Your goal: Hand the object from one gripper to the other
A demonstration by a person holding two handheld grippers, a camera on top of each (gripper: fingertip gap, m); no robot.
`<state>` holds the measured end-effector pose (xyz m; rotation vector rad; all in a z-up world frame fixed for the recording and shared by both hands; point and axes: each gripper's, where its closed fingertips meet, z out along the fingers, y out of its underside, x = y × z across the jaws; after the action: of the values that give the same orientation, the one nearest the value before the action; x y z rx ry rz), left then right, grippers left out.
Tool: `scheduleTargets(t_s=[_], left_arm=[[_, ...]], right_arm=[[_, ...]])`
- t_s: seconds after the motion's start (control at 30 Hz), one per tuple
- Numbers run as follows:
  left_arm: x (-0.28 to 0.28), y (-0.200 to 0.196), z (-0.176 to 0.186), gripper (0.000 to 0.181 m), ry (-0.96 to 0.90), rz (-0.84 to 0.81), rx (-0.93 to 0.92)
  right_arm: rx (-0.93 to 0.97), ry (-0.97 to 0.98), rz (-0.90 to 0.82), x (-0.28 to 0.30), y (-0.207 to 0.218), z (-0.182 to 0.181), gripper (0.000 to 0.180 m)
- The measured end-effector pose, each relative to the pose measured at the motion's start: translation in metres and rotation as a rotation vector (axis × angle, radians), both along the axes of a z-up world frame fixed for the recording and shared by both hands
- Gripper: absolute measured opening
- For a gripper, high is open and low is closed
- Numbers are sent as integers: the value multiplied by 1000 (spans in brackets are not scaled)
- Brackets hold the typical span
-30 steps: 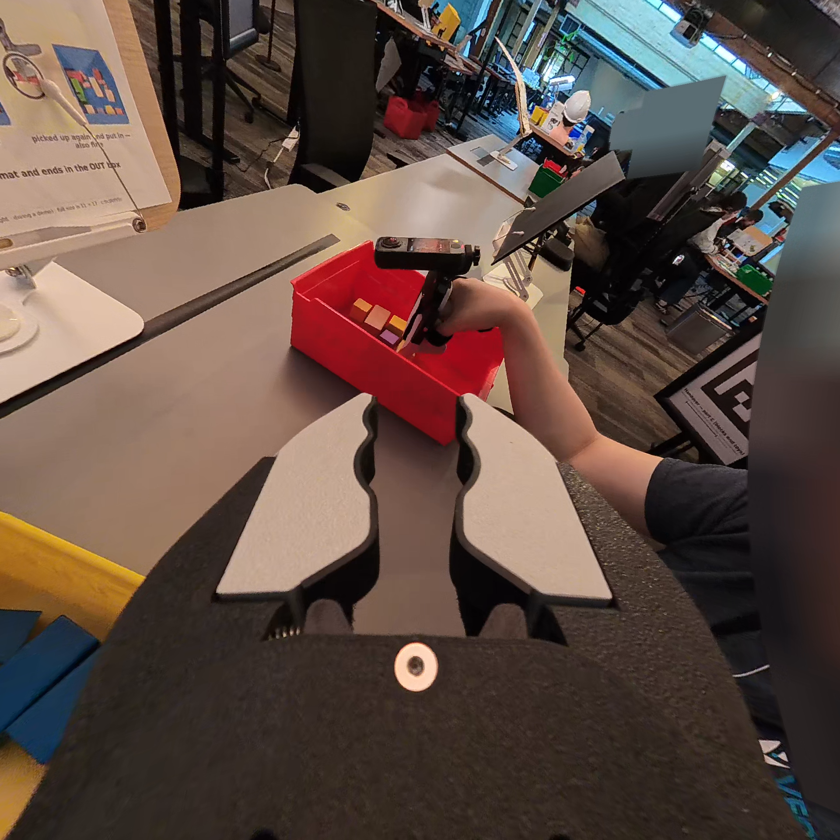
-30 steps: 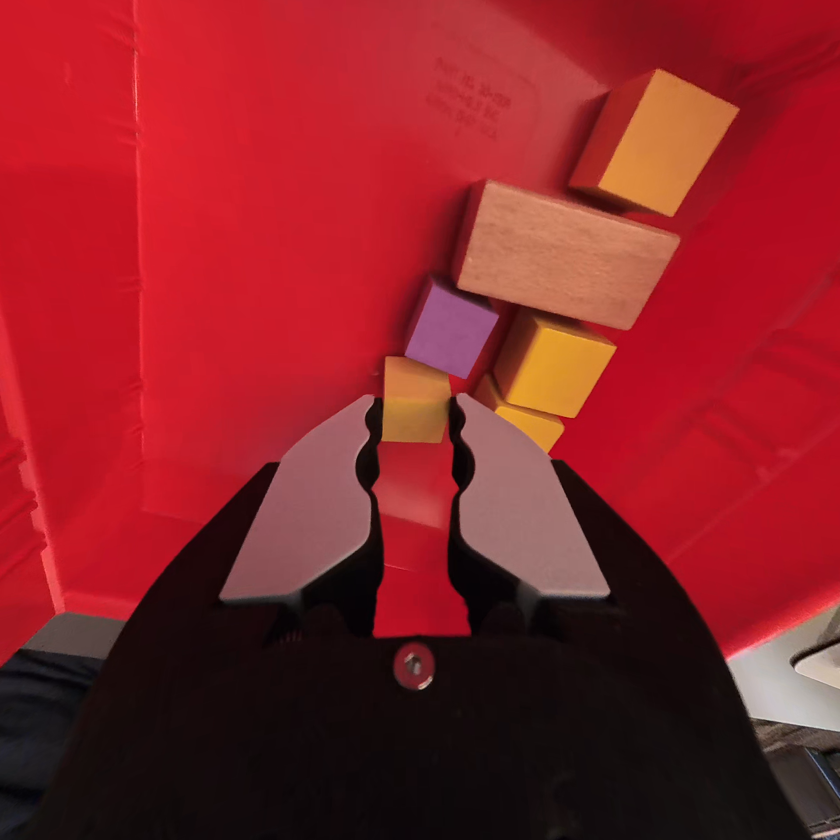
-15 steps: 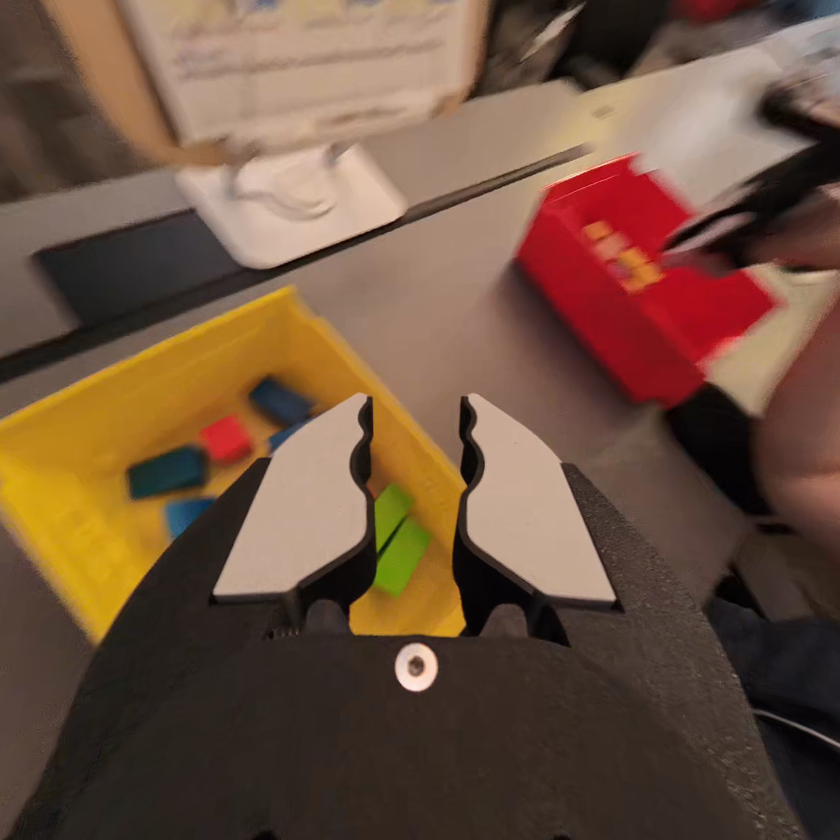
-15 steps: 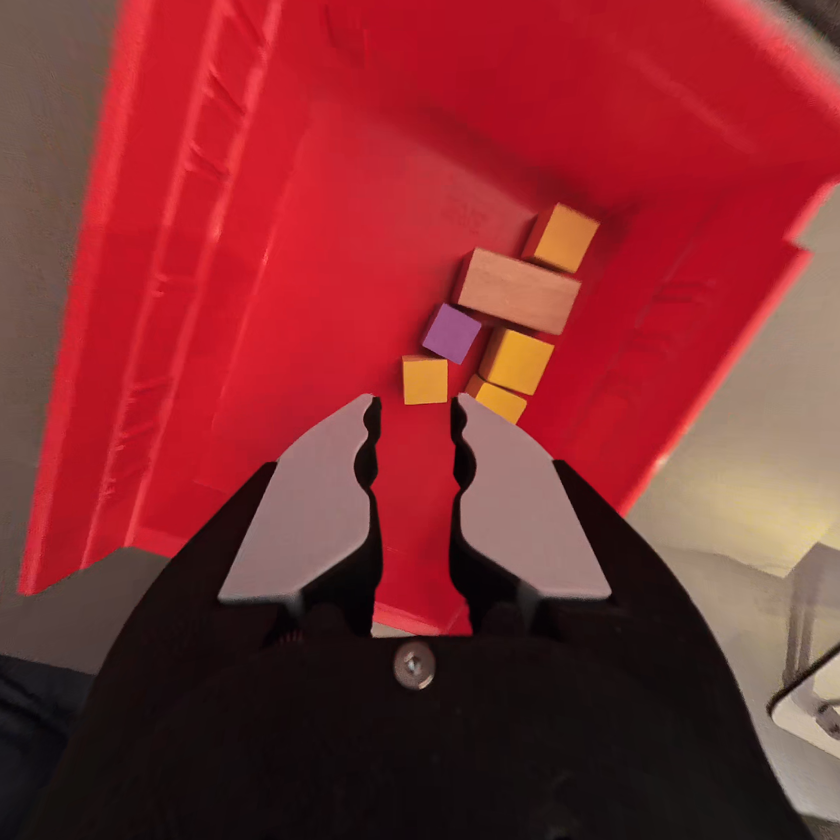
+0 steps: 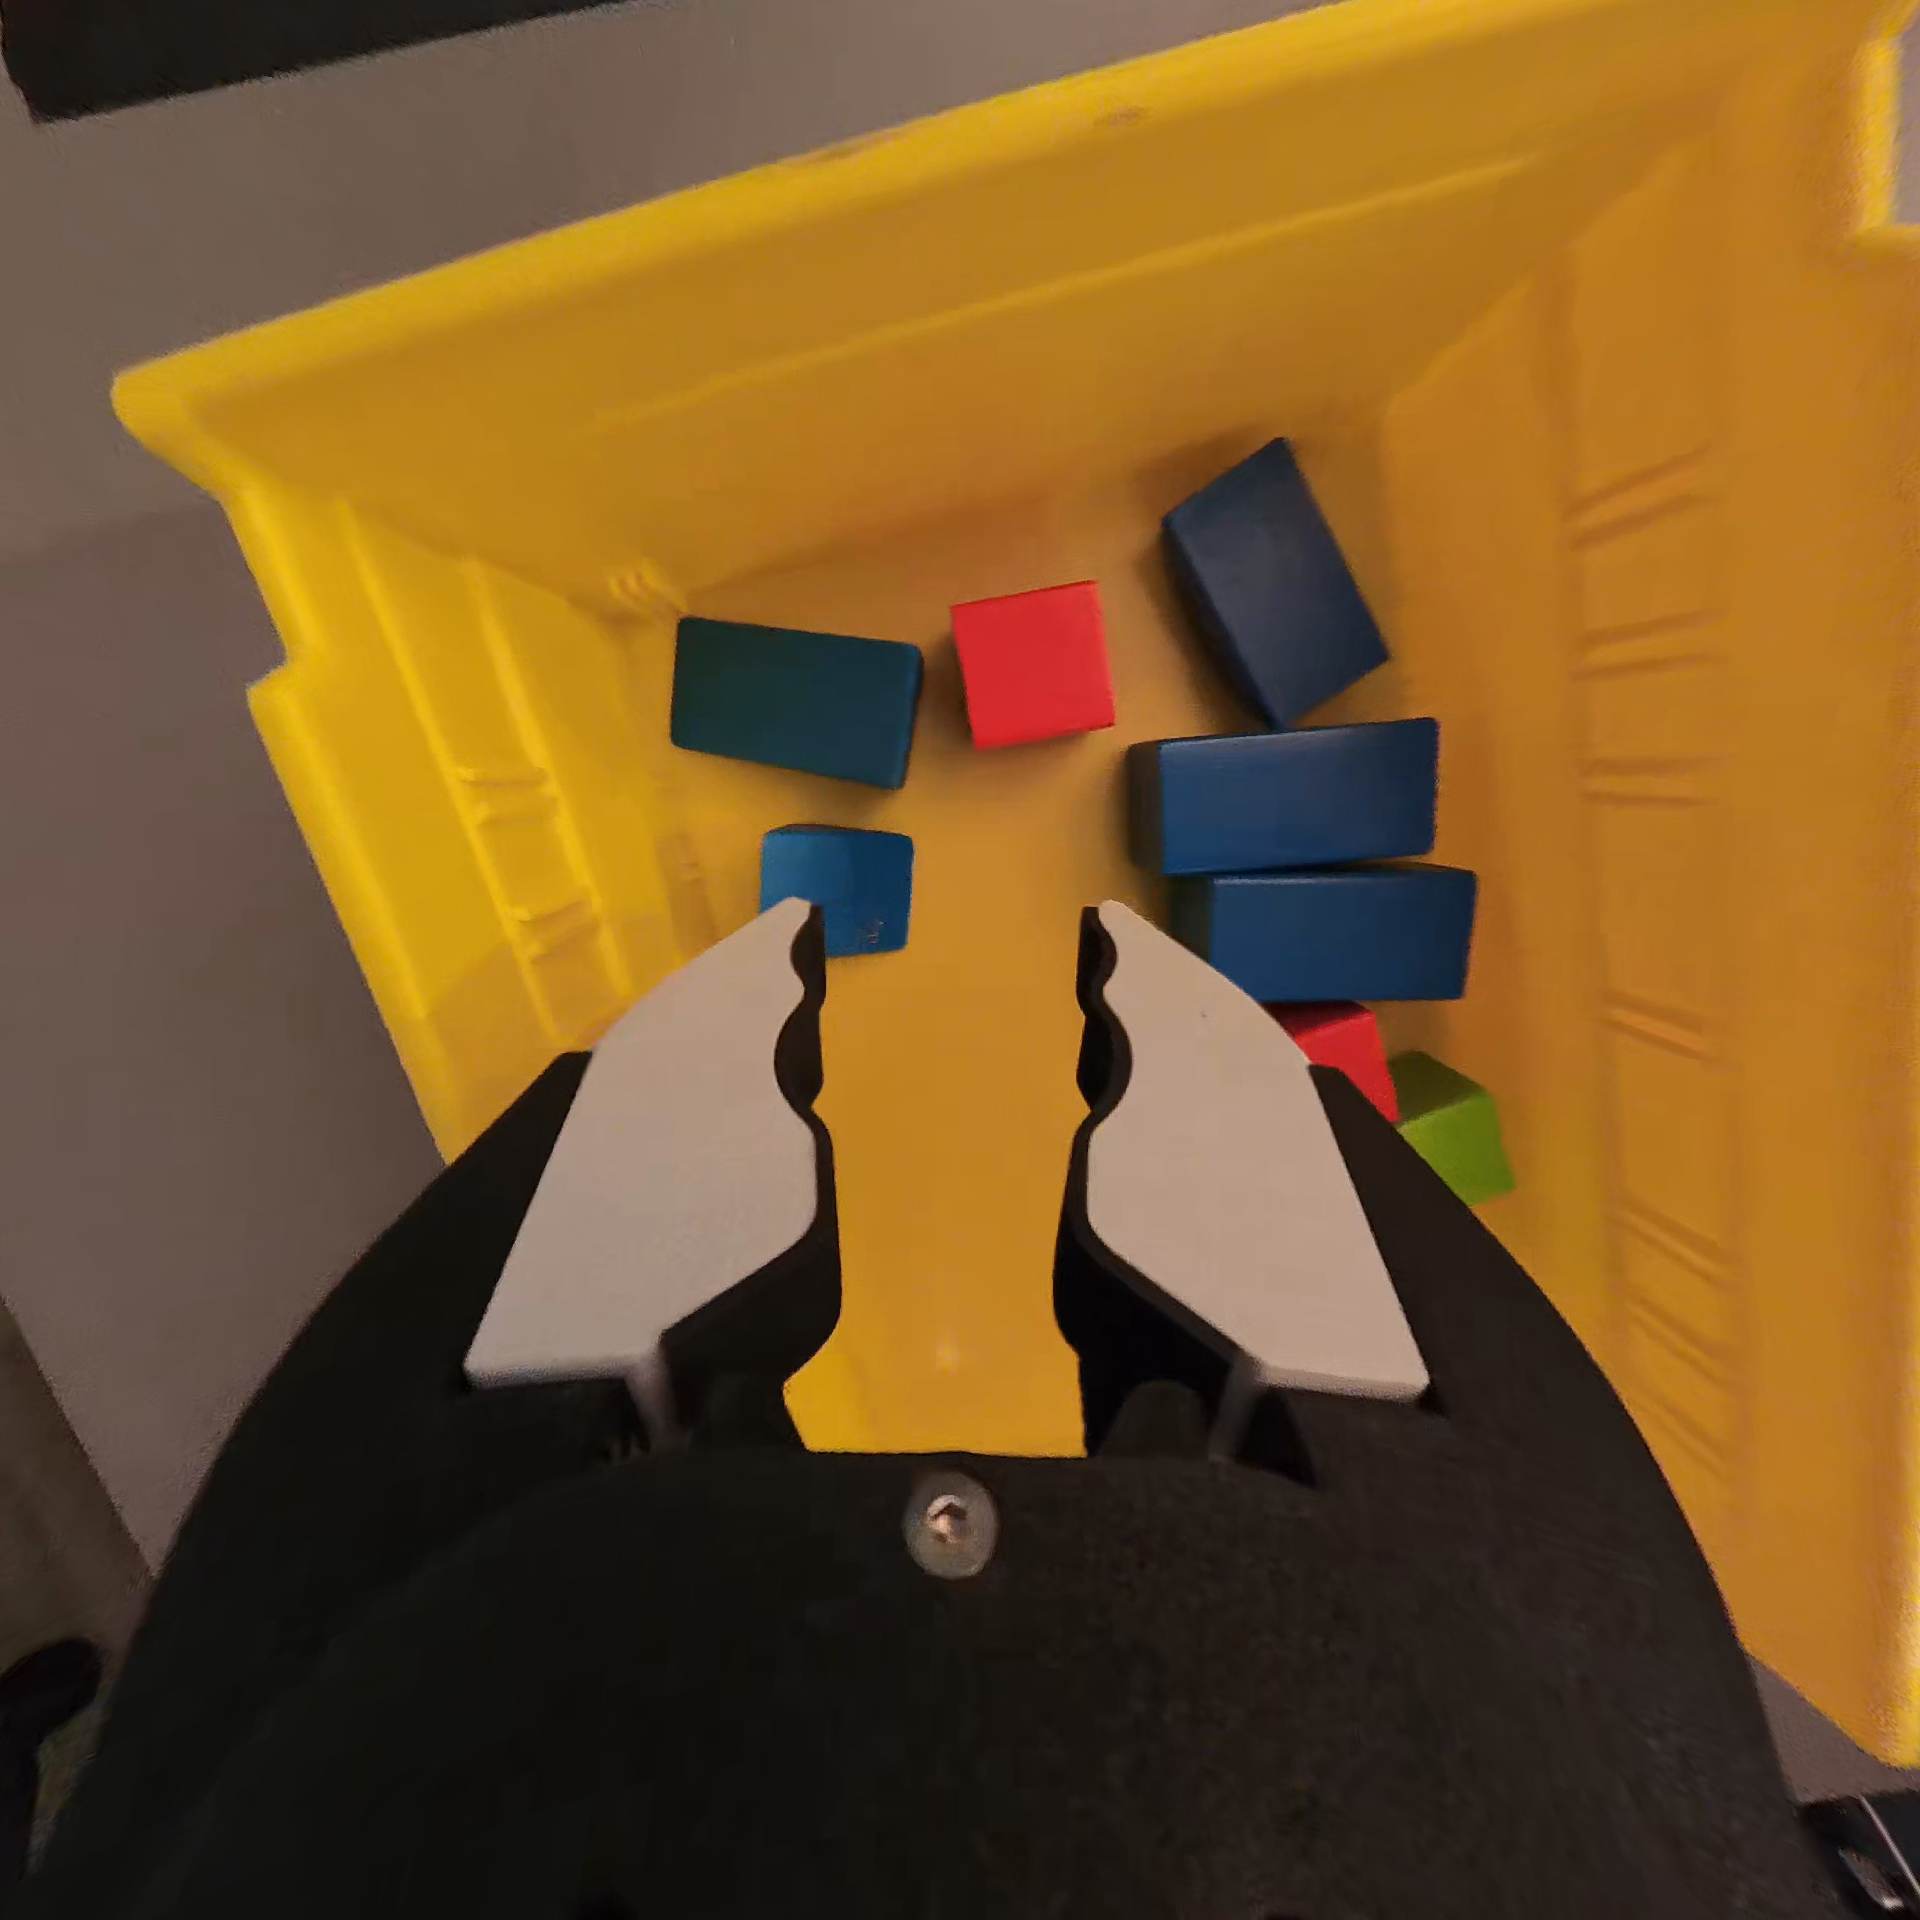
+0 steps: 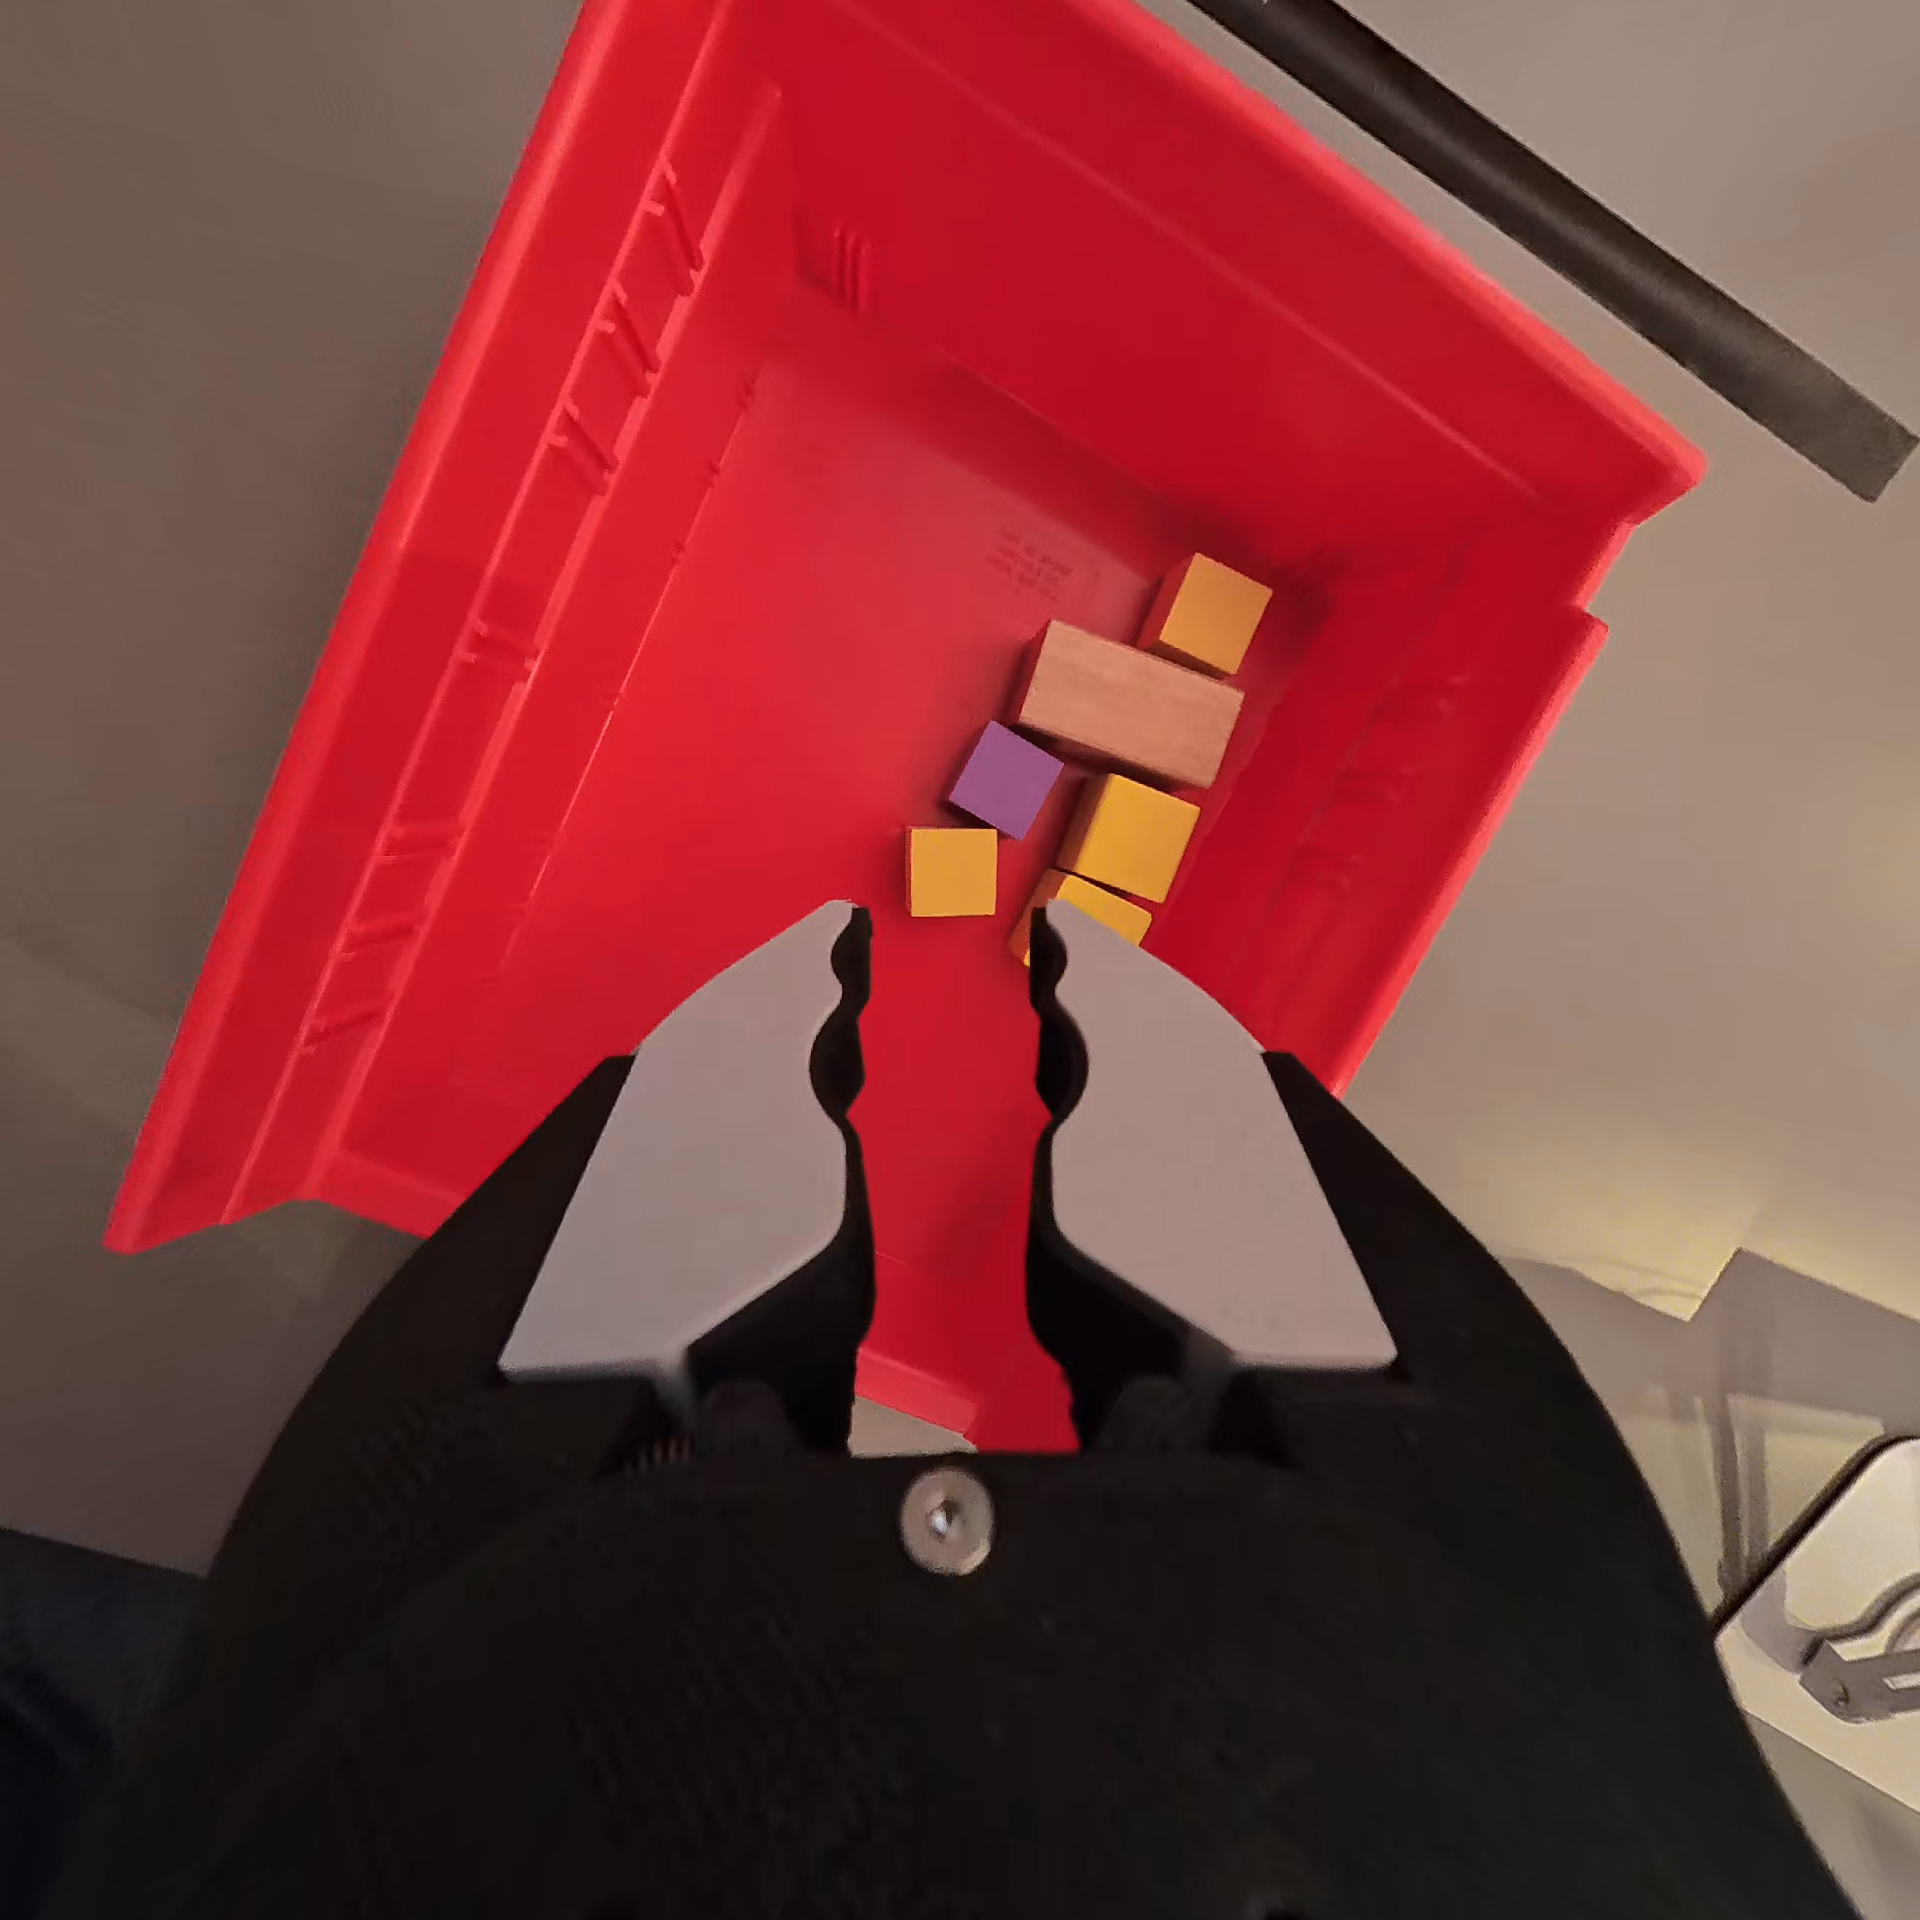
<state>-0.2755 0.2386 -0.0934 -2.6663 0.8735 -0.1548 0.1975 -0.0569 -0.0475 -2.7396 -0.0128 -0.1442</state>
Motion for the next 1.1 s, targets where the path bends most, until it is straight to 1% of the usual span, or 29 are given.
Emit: scheduleTargets(t_s=[0.13, 0.27, 0.4, 0.63, 0.77, 0.8, 0.87, 0.9, 1.1], left_arm=[[-6, 3, -13, 50, 20, 14, -35], [-10, 11, -20, 49, 88, 8, -3], [-14, 14, -32, 49, 138, 5, -17], [-15, 18, -38, 46, 172, -17, -3], [-17, 12, -47, 47, 168, -6, -61], [-16, 10, -47, 43, 155, -2, -76], [-7, 1, -48, 27, 82, -8, -137], [-2, -5, -48, 26, 50, -14, -172], [-9, -23, -59, 30, 110, -47, -279]], right_arm=[[-16, -2, 18, -2, 1, -3, 30], [-35, -5, 49, -7, 0, -6, 29], [-52, -7, 46, -6, -2, -8, 29], [-74, -8, 63, -9, -3, -11, 27], [-87, -10, 67, -10, -4, -13, 27], [-89, -11, 68, -11, -4, -13, 27], [-89, -11, 71, -11, -4, -13, 26], [-90, -9, 72, -11, -4, -13, 26], [-112, -12, 71, -10, -7, -17, 26]])
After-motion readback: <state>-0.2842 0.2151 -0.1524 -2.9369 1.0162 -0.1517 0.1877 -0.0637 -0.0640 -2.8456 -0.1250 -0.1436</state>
